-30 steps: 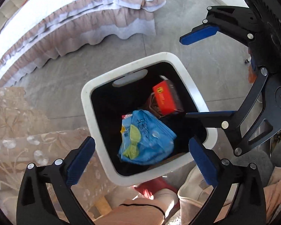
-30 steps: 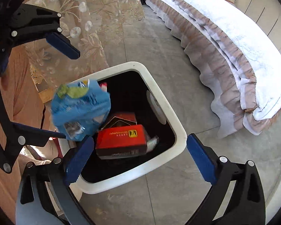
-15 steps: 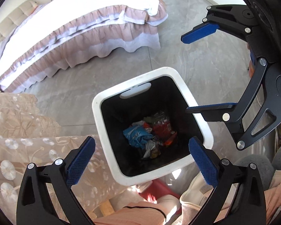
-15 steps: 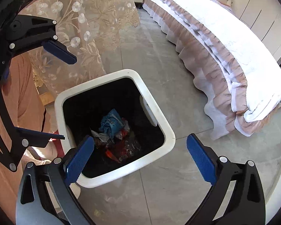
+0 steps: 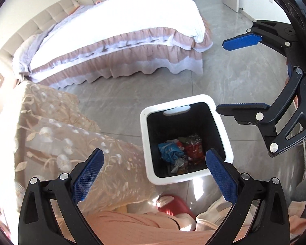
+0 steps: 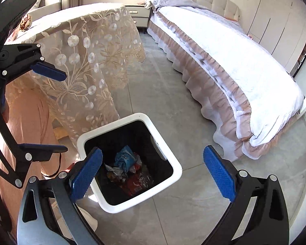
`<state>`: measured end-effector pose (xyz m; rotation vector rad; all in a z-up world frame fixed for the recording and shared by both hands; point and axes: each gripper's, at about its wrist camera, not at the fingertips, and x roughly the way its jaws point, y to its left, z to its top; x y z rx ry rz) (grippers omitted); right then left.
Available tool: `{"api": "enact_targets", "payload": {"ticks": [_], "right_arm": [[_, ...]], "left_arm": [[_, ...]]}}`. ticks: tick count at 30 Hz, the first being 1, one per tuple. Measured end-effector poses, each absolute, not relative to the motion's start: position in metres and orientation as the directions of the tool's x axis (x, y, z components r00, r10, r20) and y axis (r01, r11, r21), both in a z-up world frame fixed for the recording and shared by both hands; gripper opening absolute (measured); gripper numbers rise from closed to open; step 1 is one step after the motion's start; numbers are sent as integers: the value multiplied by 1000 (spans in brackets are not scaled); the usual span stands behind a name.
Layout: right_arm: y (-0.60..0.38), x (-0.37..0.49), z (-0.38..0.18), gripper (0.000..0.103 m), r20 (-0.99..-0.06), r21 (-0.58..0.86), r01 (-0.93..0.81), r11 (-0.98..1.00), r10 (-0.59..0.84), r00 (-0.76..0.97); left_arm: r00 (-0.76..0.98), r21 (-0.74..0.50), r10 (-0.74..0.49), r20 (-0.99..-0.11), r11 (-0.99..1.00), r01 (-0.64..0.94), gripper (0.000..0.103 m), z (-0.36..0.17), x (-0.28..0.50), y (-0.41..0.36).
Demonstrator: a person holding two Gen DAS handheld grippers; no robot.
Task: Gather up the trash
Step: 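Return both tools to the table toward the orange bottle and wrappers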
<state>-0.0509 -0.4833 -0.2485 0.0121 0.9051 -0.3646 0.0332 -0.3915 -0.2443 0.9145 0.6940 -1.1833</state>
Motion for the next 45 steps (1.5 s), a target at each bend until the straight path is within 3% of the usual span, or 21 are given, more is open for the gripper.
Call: {"api": "enact_targets", "payload": {"ticks": [8,14,22,31,42,45], "right_arm": [[-449,-41,-190,99,-655,-150,300,942,-322,683],[-422,-15,-154,99,-596,-122,233,965,-259,760],[-360,44,-129,99,-529,-140,121,983,-177,830],[-297,109,-112,99,-513,-135,19,991,-86,854],[-238,176,-112,99,-547,-144,-72,987,-19,837],[-227,194,-115,99,-561,-131,-86,988,-2,828]], "left_arm": [[351,175,-551,-757,346,922,98,-177,50,-336],[490,193,-541,-684,514,836,98,-145,66,-289],[642,219,-433,-633,695,685,98,-122,104,-226],[719,195,-324,-614,821,537,98,-115,154,-146],[726,59,-233,-647,934,353,98,-109,219,-64],[744,73,-203,-637,945,319,98,-111,229,-57]]}}
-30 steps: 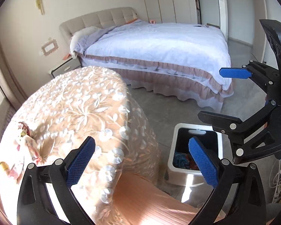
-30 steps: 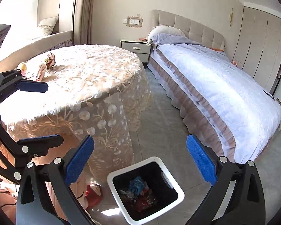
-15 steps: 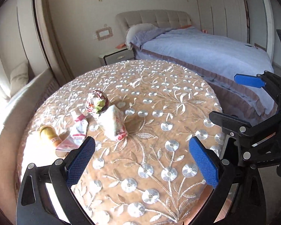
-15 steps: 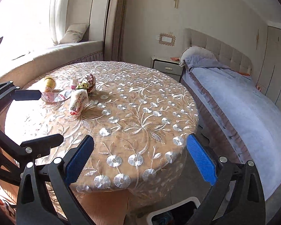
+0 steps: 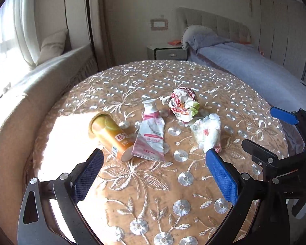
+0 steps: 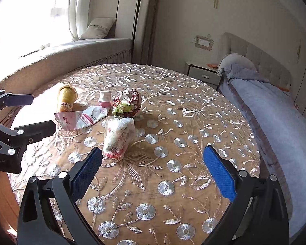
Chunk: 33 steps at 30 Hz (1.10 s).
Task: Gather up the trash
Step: 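Return both tools to the table toward the orange bottle and wrappers, then grasp the orange bottle with the left tool while the right tool grasps the white plastic bag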
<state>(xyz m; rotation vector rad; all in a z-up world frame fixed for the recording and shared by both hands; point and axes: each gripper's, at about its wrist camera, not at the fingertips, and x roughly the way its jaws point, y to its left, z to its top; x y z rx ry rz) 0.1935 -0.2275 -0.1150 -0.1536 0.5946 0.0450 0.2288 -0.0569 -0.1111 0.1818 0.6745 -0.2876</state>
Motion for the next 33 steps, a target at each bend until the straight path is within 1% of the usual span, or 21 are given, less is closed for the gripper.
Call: {"api": "enact_targets", "payload": {"ticks": [3,8,12,14,15,16,19,22,24,26,27,28,29,33], "right_arm": [[-216,211,-116,99,-572,-132,-95,987,2,820],[-200,240,-122,99,-597,-157,-98,983,-16,802],[-198,260,-133,99,-643,-130,-104,986,-4,766],[-198,269,-137,99,-667,-121,-87,989,-17,745],[-199,273,-138,99,-671,-117,-71,991,-26,741],[-199,276,-139,99,-676,-114,-65,991,-29,736],[-197,285,-143,99,-700,-98,-63,993,-24,714],[-194,292,-149,99,-735,-96,-82,992,-15,678],[-193,294,-151,91,-744,-80,-99,992,6,668],[-192,294,-153,61,-754,-54,-116,992,36,656],[-192,295,-154,55,-760,-42,-121,992,47,649],[-192,294,-154,49,-759,-38,-123,992,52,649],[-193,293,-153,49,-756,-39,-124,991,52,653],[-191,285,-151,48,-746,-47,-132,990,53,664]], "left_arm": [[748,81,-156,-645,960,269,98,-113,245,-44],[714,23,-166,-680,969,248,98,-122,276,-25],[705,2,-140,-696,981,196,98,-132,300,-11],[702,-18,-131,-700,986,165,97,-137,311,-1],[694,-28,-122,-710,989,146,94,-140,318,3],[678,-50,-132,-723,989,139,88,-144,325,6],[604,-146,-210,-769,977,154,87,-157,345,8],[579,-147,-218,-785,975,168,87,-166,355,-1],[580,-148,-218,-785,975,165,86,-170,360,-4],[593,-118,-194,-781,979,164,75,-170,362,-8],[597,-119,-200,-777,978,174,57,-169,363,-8],[599,-122,-203,-775,977,173,46,-168,364,-8],[602,-110,-193,-775,979,173,41,-168,364,-8],[630,-80,-172,-757,982,173,41,-164,353,-5]]}}
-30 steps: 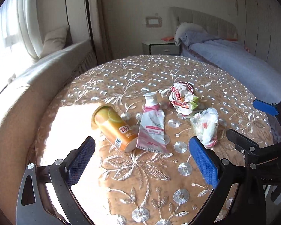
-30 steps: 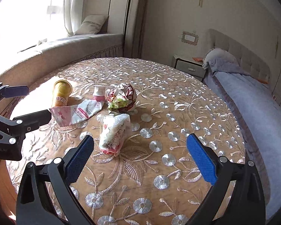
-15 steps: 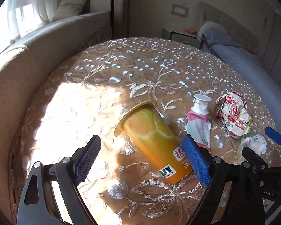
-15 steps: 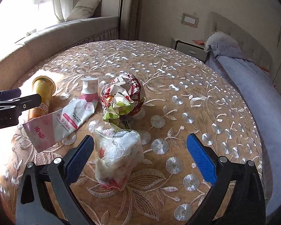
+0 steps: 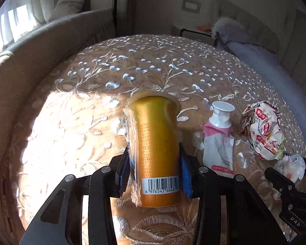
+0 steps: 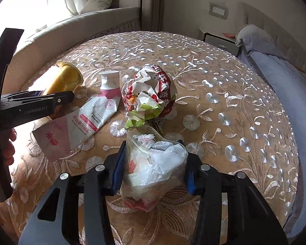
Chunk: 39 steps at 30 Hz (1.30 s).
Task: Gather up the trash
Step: 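Grasp the orange bottle with the left tool while the right tool grasps the white plastic bag, then carry the orange bottle and white bag over the bin and open both tools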
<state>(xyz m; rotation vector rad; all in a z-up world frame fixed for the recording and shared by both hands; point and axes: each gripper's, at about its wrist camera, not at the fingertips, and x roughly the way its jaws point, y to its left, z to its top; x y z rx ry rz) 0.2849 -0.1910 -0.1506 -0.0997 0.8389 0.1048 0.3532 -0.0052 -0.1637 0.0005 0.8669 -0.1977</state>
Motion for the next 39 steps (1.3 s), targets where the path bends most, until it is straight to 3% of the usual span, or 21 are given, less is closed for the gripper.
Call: {"api": "enact_targets", "payload": {"ticks": [8,20,39], "right_arm": [[-200,257,-128,48,-704,-34,-123,992,63,708],[-224,185,-100,49,-638,-48,-72,996,24,770],[-309,68,-117,49,-623,-86,143,986,-165,765]], "left_arm": [[708,-26,-169,-685,978,208,41,-127,303,-10],[720,-16,-322,-614,918,397,41,-93,209,-66],[562,68,-510,-651,699,712,41,-124,110,-190]]}}
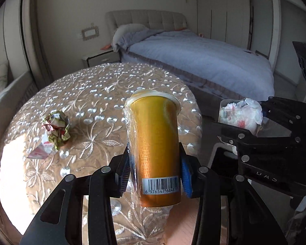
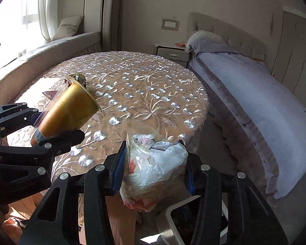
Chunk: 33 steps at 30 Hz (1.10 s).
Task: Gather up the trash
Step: 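Carry the orange bottle and white bag over the bin and open both tools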
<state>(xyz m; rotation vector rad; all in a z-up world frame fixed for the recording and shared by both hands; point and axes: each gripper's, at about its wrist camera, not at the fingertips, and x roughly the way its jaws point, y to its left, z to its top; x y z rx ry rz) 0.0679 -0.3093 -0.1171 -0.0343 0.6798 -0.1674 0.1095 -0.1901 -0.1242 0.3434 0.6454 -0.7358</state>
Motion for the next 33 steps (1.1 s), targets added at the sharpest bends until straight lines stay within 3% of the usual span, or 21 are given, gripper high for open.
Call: {"api": "enact_targets", "payload": {"ticks": [15,29,33], "right_arm": [[-398,8,-186,49,-722,-162,263,951,-296,626],[-463,-9,-295,49,-863,-148,173,974,-213,458],[-468,-12,-316,49,-885,-143,159,977,-198,421]], "left_arm": [[306,99,-569,-763,365,926,41,-185,70,-307],[53,35,-415,-908,52,998,41,-301,52,-406],[-30,-39,-371,-928,17,999,41,-322,49,-422]]}}
